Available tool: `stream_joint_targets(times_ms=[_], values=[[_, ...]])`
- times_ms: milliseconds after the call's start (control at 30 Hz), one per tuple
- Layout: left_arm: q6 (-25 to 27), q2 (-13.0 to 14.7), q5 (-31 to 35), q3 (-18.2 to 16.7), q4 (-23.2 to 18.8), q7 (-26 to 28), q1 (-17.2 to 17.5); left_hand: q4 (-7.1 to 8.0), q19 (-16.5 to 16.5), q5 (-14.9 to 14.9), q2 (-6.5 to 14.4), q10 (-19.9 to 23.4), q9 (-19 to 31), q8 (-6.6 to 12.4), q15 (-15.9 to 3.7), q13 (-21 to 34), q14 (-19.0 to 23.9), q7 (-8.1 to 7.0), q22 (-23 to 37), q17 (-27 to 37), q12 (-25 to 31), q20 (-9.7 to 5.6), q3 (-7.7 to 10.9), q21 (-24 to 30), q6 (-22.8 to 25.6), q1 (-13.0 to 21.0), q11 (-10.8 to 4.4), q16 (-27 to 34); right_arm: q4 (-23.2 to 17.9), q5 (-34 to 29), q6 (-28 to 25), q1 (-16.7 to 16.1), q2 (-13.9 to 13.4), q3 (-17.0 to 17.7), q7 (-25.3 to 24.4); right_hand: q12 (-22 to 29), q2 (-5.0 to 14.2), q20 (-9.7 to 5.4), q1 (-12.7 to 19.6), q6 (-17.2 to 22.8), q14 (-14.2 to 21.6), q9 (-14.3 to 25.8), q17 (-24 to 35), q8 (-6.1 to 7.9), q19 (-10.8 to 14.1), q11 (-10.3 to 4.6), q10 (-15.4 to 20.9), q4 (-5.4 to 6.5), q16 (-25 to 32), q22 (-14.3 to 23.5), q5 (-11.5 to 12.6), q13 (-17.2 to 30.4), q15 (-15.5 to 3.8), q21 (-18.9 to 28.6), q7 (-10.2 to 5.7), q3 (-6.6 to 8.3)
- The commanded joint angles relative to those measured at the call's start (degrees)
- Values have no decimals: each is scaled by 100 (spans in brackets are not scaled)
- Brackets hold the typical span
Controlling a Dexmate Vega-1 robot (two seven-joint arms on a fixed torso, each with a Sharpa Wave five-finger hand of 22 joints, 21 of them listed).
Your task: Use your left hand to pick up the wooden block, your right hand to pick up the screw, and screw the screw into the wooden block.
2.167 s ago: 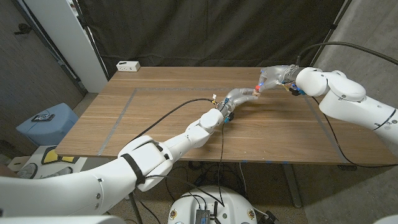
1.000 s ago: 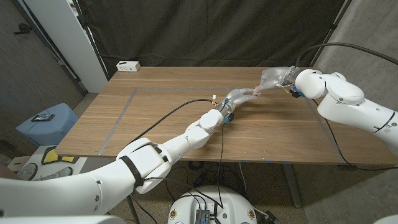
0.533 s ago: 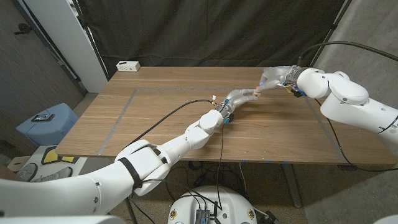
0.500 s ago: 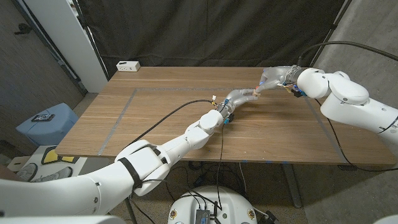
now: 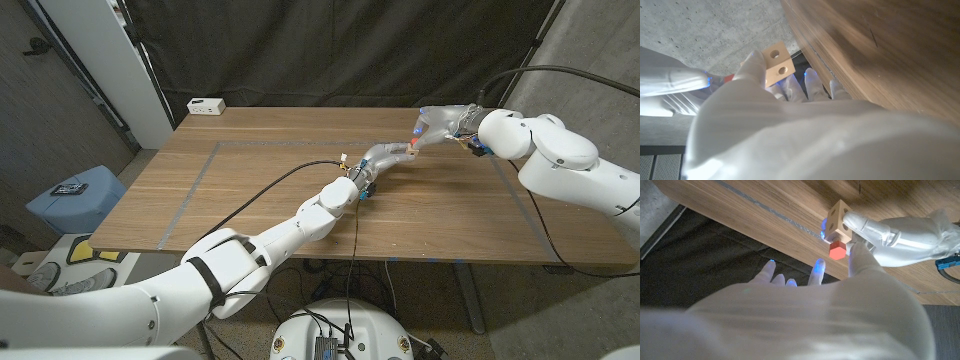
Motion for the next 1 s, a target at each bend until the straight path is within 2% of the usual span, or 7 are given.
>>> stream_joint_targets(times_ms=[33, 367, 633, 1000], values=[[105, 92, 24, -8, -261, 64, 103, 27, 9, 31, 25, -23, 27, -15, -293, 25, -13, -30, 21, 19, 48, 48, 2, 37, -42, -67, 5, 28, -79, -310, -14, -133, 23, -28, -182, 40, -7, -4, 218, 72, -7, -16, -5, -6, 54, -121, -4, -38, -1, 15, -11, 17, -49, 29, -105, 90], [139, 100, 30, -1, -293, 58, 112, 83, 8, 22, 61, -121, 31, -44, -255, 31, -24, -18, 21, 22, 27, 80, -21, 36, -142, -185, 13, 22, -131, -572, -101, -279, 64, -38, -261, 80, -52, -46, 462, 225, 40, -28, -14, 24, 120, -192, 51, -74, 14, 13, -13, 20, -140, 46, -163, 171], [125, 77, 18, 4, -228, 14, 83, 42, 15, 27, 42, -100, 32, -17, -284, 37, -16, -14, 22, 4, 47, 54, -11, 39, -95, -164, 5, 11, -61, -700, -81, -312, 184, -59, -324, 135, -158, -77, 632, 488, 125, -26, -26, 108, 206, -254, 169, -60, 33, 13, -22, 22, -176, 64, -199, 200], [105, 68, 18, 6, -186, 1, 67, 11, 16, 31, 38, -76, 33, -7, -298, 43, 0, -41, 22, -3, 67, 44, -5, 39, -79, -148, 2, 12, 39, -762, -10, -298, 268, -45, -321, 166, -126, -86, 716, 652, 186, -4, -24, 175, 238, -309, 255, -19, 50, 14, -22, 19, -223, 63, -191, 235]])
